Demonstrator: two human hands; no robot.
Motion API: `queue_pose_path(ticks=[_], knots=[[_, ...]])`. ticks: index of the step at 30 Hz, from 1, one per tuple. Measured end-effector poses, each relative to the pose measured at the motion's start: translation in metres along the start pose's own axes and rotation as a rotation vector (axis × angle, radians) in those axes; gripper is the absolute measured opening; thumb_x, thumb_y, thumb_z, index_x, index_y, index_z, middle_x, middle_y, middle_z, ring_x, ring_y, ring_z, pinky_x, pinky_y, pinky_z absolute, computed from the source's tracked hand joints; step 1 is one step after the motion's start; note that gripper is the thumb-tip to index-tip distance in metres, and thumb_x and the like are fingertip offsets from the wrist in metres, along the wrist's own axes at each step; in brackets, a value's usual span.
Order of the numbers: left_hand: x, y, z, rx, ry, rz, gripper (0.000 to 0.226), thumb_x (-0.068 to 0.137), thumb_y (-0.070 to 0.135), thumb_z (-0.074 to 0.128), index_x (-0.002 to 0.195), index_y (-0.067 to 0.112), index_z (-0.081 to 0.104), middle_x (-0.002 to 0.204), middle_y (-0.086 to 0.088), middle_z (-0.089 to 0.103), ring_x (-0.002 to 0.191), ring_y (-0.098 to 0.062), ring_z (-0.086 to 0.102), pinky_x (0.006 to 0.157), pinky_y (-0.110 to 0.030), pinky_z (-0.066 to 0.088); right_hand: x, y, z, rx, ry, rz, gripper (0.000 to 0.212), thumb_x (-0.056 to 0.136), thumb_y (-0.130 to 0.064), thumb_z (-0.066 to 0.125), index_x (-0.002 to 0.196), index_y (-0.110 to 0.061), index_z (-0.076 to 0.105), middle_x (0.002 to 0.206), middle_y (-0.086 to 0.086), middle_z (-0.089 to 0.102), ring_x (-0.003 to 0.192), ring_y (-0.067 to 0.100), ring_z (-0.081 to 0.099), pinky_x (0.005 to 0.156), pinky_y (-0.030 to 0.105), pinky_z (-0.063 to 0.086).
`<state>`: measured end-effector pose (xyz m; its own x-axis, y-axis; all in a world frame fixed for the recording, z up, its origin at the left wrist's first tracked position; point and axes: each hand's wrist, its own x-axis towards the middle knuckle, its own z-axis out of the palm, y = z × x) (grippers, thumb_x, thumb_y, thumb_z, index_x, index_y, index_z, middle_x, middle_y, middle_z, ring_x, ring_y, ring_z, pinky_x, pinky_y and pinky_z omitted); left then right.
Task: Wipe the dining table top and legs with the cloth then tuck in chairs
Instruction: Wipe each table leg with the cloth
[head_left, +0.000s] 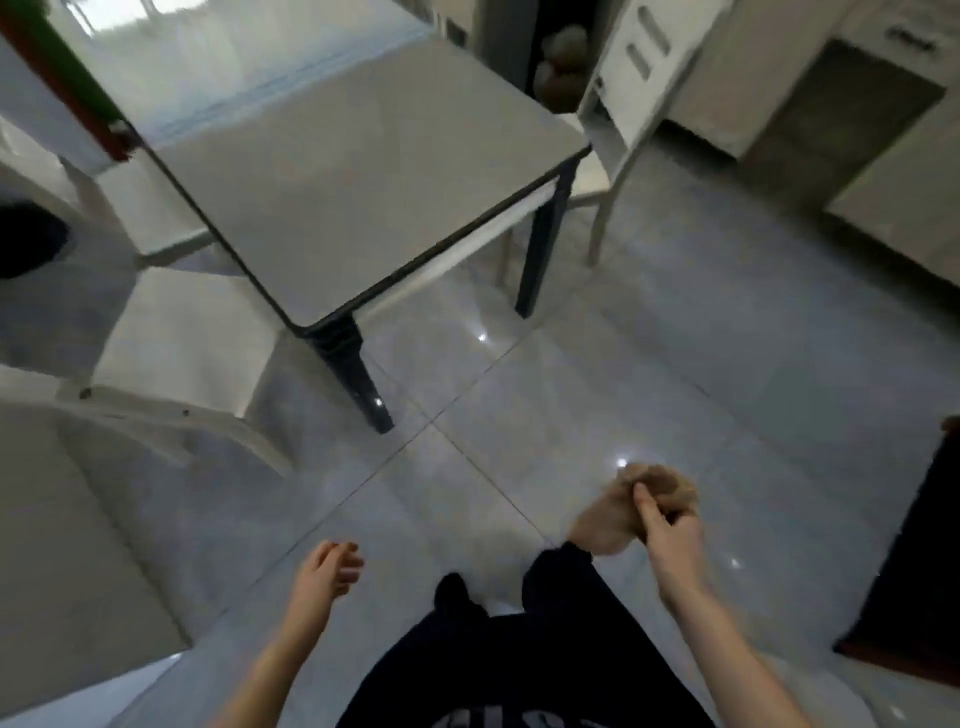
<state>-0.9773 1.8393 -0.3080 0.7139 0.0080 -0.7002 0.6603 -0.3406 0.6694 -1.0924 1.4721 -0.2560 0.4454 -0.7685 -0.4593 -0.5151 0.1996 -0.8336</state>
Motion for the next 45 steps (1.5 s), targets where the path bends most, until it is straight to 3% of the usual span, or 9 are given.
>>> queue_pose_path(ticks=[8, 13, 19, 23, 28, 31, 33, 38, 45], knots=[[0.026, 0.067, 0.09, 0.213, -0.151, 0.028, 0.021, 0.098, 0.011, 0.043, 0.092, 0.001, 0.06, 0.084, -0.018, 0.062, 0.072, -0.029, 0.056, 0.065, -0.031, 0.043, 0.019, 0.056, -0.1, 0.117, 0.325, 0.175, 0.074, 0.065, -0.074, 0.067, 0.103, -0.011, 0.065, 0.105, 0.008, 0.069, 0.099, 0.024, 0.065, 0.091, 0.044, 0.052], [0.026, 0.112, 0.209, 0.283, -0.241, 0.08, 0.021, 0.097, 0.012, 0.043, 0.096, 0.0, 0.061, 0.085, -0.017, 0.063, 0.072, -0.029, 0.057, 0.066, -0.031, 0.045, 0.058, 0.052, -0.177, 0.142, 0.421, 0.271, 0.033, 0.091, -0.027, 0.064, 0.108, 0.002, 0.06, 0.112, 0.012, 0.062, 0.107, 0.025, 0.058, 0.092, 0.034, 0.043], [0.012, 0.149, 0.331, 0.323, -0.316, 0.075, 0.023, 0.098, 0.016, 0.042, 0.092, 0.005, 0.061, 0.084, -0.013, 0.065, 0.073, -0.026, 0.059, 0.068, -0.031, 0.046, 0.143, 0.073, -0.256, 0.101, 0.388, 0.342, 0.076, 0.073, -0.065, 0.067, 0.115, -0.002, 0.062, 0.115, 0.02, 0.066, 0.11, 0.035, 0.061, 0.098, 0.044, 0.047], [0.004, 0.154, 0.359, 0.302, -0.255, 0.017, 0.024, 0.099, 0.016, 0.042, 0.092, 0.003, 0.061, 0.086, -0.017, 0.064, 0.074, -0.028, 0.058, 0.068, -0.032, 0.046, 0.206, 0.017, -0.281, 0.087, 0.316, 0.282, 0.026, 0.092, -0.022, 0.063, 0.104, 0.001, 0.061, 0.111, 0.011, 0.064, 0.107, 0.026, 0.06, 0.085, 0.032, 0.044], [0.029, 0.159, 0.369, 0.195, -0.09, -0.136, 0.025, 0.097, 0.016, 0.042, 0.102, -0.001, 0.06, 0.094, -0.02, 0.064, 0.075, -0.03, 0.059, 0.069, -0.032, 0.046, 0.304, -0.028, -0.272, 0.104, 0.236, 0.203, 0.017, 0.09, -0.023, 0.066, 0.102, -0.011, 0.063, 0.106, 0.013, 0.067, 0.102, 0.028, 0.063, 0.093, 0.046, 0.051], [0.057, 0.183, 0.389, 0.143, -0.049, -0.143, 0.029, 0.098, 0.015, 0.037, 0.107, -0.003, 0.058, 0.098, -0.021, 0.062, 0.078, -0.031, 0.057, 0.071, -0.03, 0.045, 0.37, -0.057, -0.256, 0.1, 0.184, 0.144, 0.006, 0.091, -0.018, 0.065, 0.094, -0.013, 0.064, 0.101, 0.013, 0.068, 0.094, 0.025, 0.065, 0.082, 0.031, 0.054], [0.08, 0.21, 0.412, 0.107, -0.029, -0.136, 0.029, 0.098, 0.014, 0.036, 0.109, -0.004, 0.057, 0.101, -0.022, 0.061, 0.081, -0.031, 0.057, 0.071, -0.029, 0.045, 0.412, -0.079, -0.246, 0.104, 0.156, 0.11, 0.006, 0.092, -0.016, 0.063, 0.095, -0.01, 0.063, 0.097, 0.011, 0.066, 0.083, 0.02, 0.064, 0.07, 0.018, 0.052], [0.135, 0.302, 0.479, 0.035, -0.039, -0.125, 0.028, 0.099, 0.014, 0.036, 0.107, -0.003, 0.056, 0.103, -0.022, 0.061, 0.086, -0.033, 0.057, 0.077, -0.036, 0.045, 0.508, -0.145, -0.236, 0.088, 0.166, 0.086, 0.006, 0.09, -0.02, 0.066, 0.087, -0.015, 0.065, 0.101, 0.014, 0.069, 0.102, 0.032, 0.065, 0.093, 0.05, 0.051], [0.177, 0.404, 0.544, -0.11, 0.031, -0.061, 0.023, 0.097, 0.015, 0.041, 0.1, 0.0, 0.059, 0.087, -0.015, 0.063, 0.075, -0.027, 0.058, 0.071, -0.032, 0.046, 0.623, -0.231, -0.233, -0.003, 0.007, 0.021, 0.041, 0.084, -0.037, 0.069, 0.112, -0.007, 0.063, 0.111, 0.012, 0.068, 0.107, 0.025, 0.063, 0.095, 0.043, 0.05]])
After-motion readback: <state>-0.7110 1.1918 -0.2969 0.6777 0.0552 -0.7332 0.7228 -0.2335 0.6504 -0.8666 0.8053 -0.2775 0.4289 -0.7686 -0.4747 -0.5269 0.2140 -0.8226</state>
